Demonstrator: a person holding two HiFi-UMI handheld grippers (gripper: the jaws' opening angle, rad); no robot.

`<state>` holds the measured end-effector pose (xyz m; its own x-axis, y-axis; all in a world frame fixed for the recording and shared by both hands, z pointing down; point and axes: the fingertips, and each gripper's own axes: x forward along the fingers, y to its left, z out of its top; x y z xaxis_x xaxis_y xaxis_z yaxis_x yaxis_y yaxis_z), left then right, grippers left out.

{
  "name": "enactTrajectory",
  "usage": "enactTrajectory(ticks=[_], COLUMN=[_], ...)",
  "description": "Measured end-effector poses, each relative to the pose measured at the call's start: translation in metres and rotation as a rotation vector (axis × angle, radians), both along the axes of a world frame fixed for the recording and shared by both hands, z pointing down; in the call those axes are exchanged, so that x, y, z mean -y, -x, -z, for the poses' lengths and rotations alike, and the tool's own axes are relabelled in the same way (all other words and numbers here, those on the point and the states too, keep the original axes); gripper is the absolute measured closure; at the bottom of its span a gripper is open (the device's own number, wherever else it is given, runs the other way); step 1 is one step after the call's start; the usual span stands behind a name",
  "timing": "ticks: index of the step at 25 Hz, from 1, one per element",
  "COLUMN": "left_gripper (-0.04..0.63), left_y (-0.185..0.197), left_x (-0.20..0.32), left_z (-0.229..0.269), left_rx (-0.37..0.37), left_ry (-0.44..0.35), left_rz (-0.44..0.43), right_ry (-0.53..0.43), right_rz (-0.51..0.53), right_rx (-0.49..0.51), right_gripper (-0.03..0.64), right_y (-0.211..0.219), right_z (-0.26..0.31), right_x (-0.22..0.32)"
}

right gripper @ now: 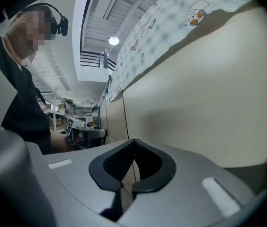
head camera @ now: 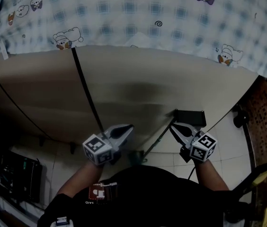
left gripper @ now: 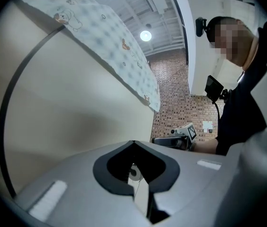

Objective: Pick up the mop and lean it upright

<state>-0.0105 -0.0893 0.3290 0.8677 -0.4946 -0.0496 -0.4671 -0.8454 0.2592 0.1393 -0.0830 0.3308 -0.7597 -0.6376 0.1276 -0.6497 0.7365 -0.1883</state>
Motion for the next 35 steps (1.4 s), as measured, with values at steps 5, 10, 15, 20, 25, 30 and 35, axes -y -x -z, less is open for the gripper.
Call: enactTrajectory(ticks=[5, 10, 15, 20, 25, 30, 35], left_gripper=[0.595, 0.595, 0.595, 0.595, 0.594, 0.522, 0.443], left_y=[0.001, -0.006, -0.025, -0.054, -0.100, -0.137, -0.171], left_x=[0.009, 0.013, 0.013, 0.024, 0.041, 0.053, 0.067], left_z=[-0.004, -0.016, -0.022, -0.054, -0.101, -0.168, -0.270], left_rx=[0.003, 0.012, 0.025, 0.100, 0.183, 0.326, 0.478], left_ry=[-0.009, 0.020, 0.035, 0.048, 0.088, 0.082, 0.161], left_rz=[-0.010, -0.031, -0.066, -0.113, -0.183, -0.252, -0.282], right_ry=[-0.013, 0.027, 0.048, 0.040, 0.041, 0.071, 0.091], right_rz=[-0.042, -0.065, -0.074, -0.083, -0.089, -0.088, -0.073], right_rx=[-0.018, -0.014, -0.006, -0.004, 0.005, 0.030, 0.038], right_gripper=[0.601, 0.601, 0.603, 0.601, 0.601, 0.601, 0.601], right_y=[-0.006, -0.012, -0.021, -0.031, -0.043, -0.049, -0.059], right_z=[0.007, -0.020, -0.030, -0.031, -0.040, -0.052, -0.078], right_x=[0.008, 0.005, -0.001, -0.002, 0.001, 0.001, 0.000])
